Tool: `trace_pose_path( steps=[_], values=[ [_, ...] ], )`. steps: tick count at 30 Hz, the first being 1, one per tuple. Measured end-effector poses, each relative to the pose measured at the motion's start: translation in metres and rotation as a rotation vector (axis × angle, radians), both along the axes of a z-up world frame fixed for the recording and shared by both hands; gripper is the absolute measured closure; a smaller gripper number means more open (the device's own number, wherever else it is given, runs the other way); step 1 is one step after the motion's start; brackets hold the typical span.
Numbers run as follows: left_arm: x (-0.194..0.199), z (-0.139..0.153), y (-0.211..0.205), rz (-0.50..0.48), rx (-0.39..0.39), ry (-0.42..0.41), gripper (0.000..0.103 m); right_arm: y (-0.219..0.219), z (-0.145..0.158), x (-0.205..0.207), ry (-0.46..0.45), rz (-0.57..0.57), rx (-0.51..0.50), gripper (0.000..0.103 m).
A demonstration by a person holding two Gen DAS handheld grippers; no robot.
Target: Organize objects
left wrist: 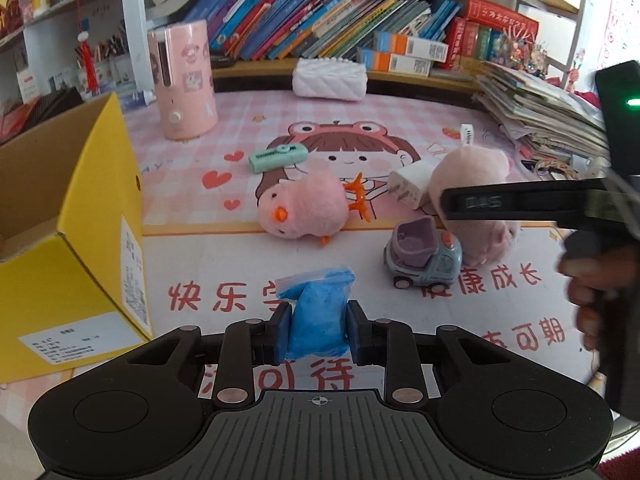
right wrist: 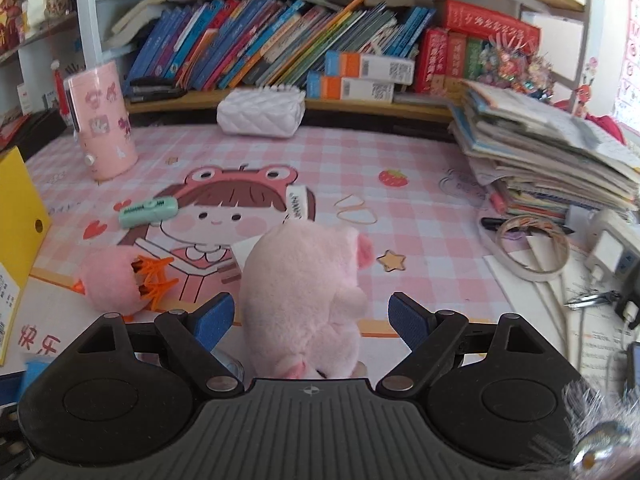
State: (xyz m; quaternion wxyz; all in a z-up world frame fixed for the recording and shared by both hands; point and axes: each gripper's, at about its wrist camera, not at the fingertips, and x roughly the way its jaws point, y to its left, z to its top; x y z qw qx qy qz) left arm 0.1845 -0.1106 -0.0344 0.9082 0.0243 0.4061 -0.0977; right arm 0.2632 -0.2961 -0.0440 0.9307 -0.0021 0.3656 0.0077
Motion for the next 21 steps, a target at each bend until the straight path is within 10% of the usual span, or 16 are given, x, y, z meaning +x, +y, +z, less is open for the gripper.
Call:
trace_pose_path(
  steps=[7,21],
  values=[
    [-0.013,0.011,0.006,0.019,0.008,-0.028,0.076,0.0,-0.008,0.008,0.03,0.018,0.015,0.047],
    [-0.042,0.033,0.027,0.089,-0.037,-0.116,0.076,-0.001,0.047,-0.087,-0.092,0.007,0.093,0.048]
  ],
)
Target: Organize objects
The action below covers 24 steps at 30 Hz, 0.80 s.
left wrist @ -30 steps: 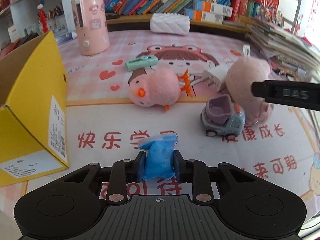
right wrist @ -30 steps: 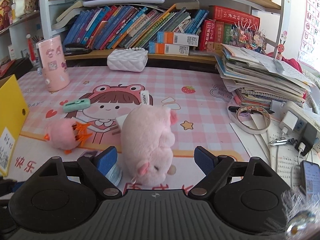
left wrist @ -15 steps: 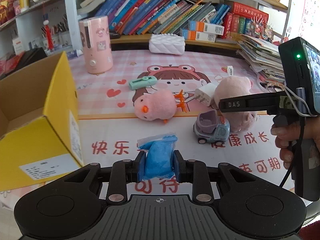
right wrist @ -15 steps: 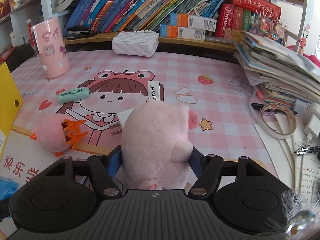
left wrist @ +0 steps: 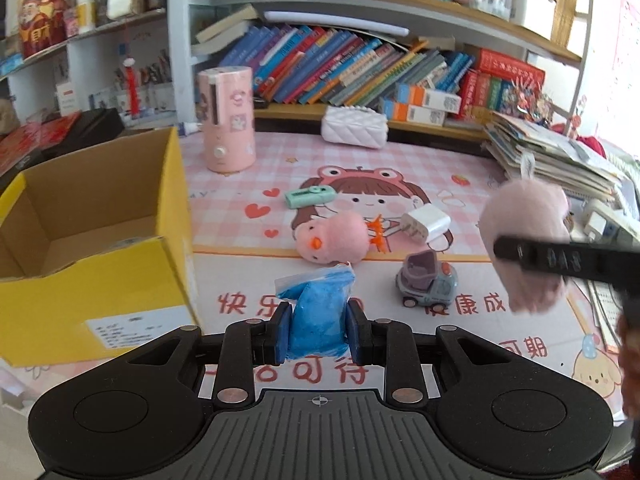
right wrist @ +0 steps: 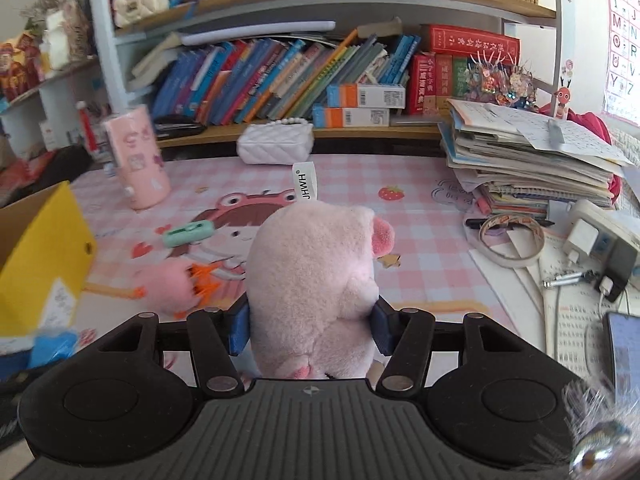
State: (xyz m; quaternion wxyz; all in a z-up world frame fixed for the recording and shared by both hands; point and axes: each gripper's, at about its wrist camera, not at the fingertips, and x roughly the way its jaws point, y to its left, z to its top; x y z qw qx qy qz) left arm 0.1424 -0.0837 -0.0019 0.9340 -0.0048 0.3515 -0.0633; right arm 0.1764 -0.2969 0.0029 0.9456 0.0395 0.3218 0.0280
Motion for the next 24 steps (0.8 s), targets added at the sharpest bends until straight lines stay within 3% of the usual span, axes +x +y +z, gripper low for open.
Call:
trace_pose_path(
  steps=[8,24],
  values=[
    [-0.023,0.002,0.026,0.054,-0.016,-0.009,0.076,0.036,-0.003,-0.027,0.032,0.127,-0.027,0.048],
    [-0.087,0.011,0.105,0.123,-0.042,-0.033,0.076,0.122,0.006,-0.083,0.038,0.233,-0.061,0.048]
  ],
)
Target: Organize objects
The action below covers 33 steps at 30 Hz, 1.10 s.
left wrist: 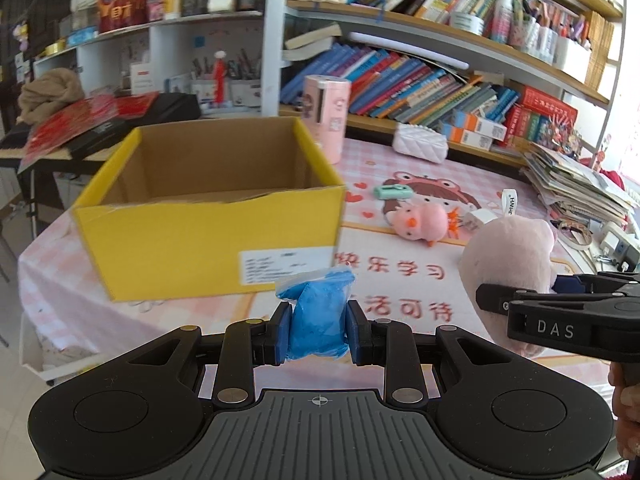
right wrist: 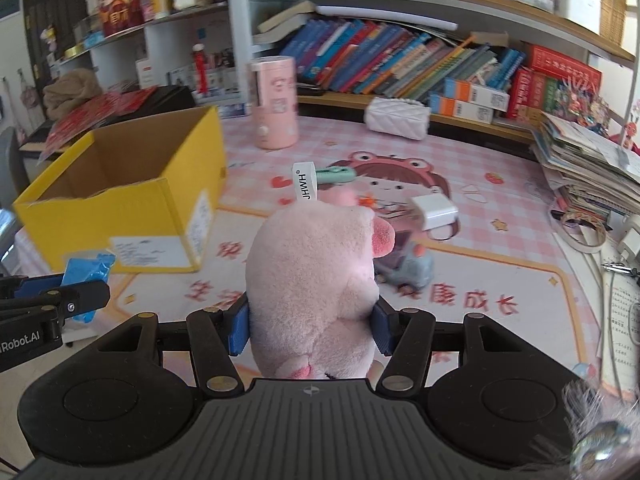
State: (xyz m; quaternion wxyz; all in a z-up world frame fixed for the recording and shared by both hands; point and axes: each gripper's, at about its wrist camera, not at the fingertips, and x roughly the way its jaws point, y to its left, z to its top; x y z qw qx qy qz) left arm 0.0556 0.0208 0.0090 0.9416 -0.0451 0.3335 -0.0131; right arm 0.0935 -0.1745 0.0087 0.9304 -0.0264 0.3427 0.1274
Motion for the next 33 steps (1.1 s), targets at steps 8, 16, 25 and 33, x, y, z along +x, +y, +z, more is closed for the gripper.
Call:
trace_pose_path(
  steps=[8,16,25,33],
  values=[
    [-0.03,0.003,0.04,0.039,-0.01,-0.001,0.076,0.046,0.003,-0.035,-0.003,0.057,-0.013,0.048],
    [-0.058,0.006,0.069,0.061,0.0,-0.011,0.076,0.079,0.005,-0.064,-0.009,0.087,-0.005,0.048],
    [-0.082,0.008,0.096,0.093,0.012,-0.022,0.076,0.113,0.005,-0.086,-0.015,0.125,-0.007,0.048],
    [-0.092,0.01,0.115,0.106,0.02,-0.036,0.076,0.136,0.005,-0.096,-0.017,0.15,-0.007,0.048]
  ],
)
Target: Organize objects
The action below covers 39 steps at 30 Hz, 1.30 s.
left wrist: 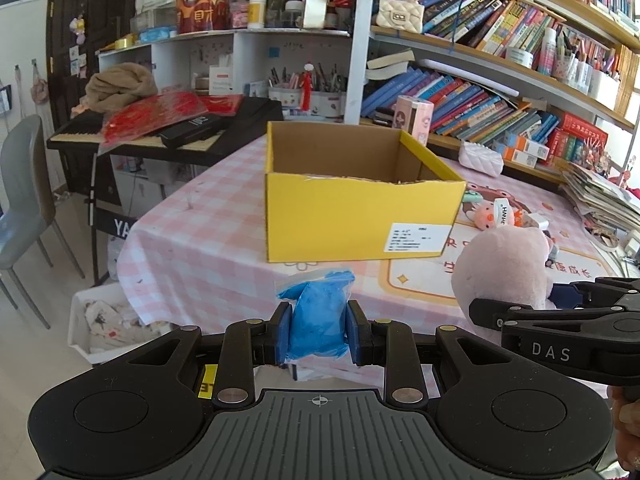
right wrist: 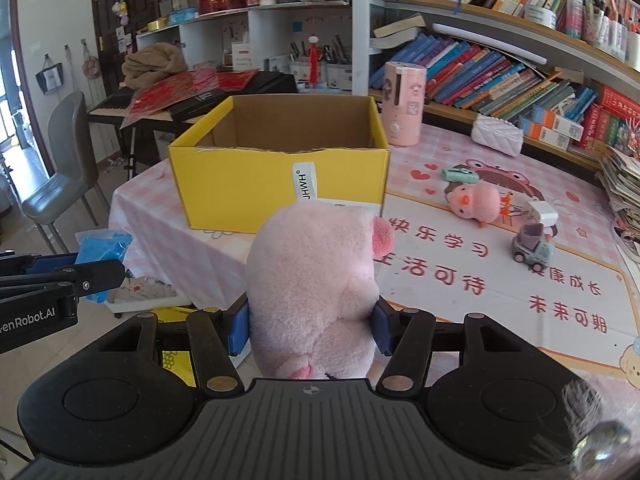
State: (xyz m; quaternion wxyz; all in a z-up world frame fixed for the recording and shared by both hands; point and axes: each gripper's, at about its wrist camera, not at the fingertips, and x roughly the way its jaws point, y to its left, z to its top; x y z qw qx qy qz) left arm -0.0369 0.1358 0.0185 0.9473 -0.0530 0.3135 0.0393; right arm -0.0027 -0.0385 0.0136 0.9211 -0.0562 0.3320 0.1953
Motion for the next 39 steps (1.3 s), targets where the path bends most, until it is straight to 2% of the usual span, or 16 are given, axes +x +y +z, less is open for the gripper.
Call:
trace_pose_path(
  steps=[7,13,21,29,36,39],
  values=[
    [0.004,-0.001,0.007,0.002,0.0,-0.001,0.076,0.013,0.003,0.007,0.001,0.014,-0.006,0.048],
    [0.028,0.005,0.012,0.004,0.026,-0.024,0.076,0.015,0.009,0.029,-0.028,0.012,0.016,0.048],
    [0.079,0.025,0.017,0.028,0.077,-0.083,0.076,0.019,0.033,0.091,-0.085,-0.001,0.094,0.048],
    [0.14,0.042,0.007,0.038,0.106,-0.145,0.076,0.027,0.066,0.156,-0.187,0.054,0.146,0.048],
    [0.187,0.027,-0.01,0.008,0.127,-0.092,0.076,0.034,0.065,0.218,-0.181,0.091,0.159,0.048],
    [0.206,0.015,-0.015,0.008,0.136,-0.043,0.076,0.041,0.061,0.239,-0.161,0.129,0.148,0.048]
  ],
)
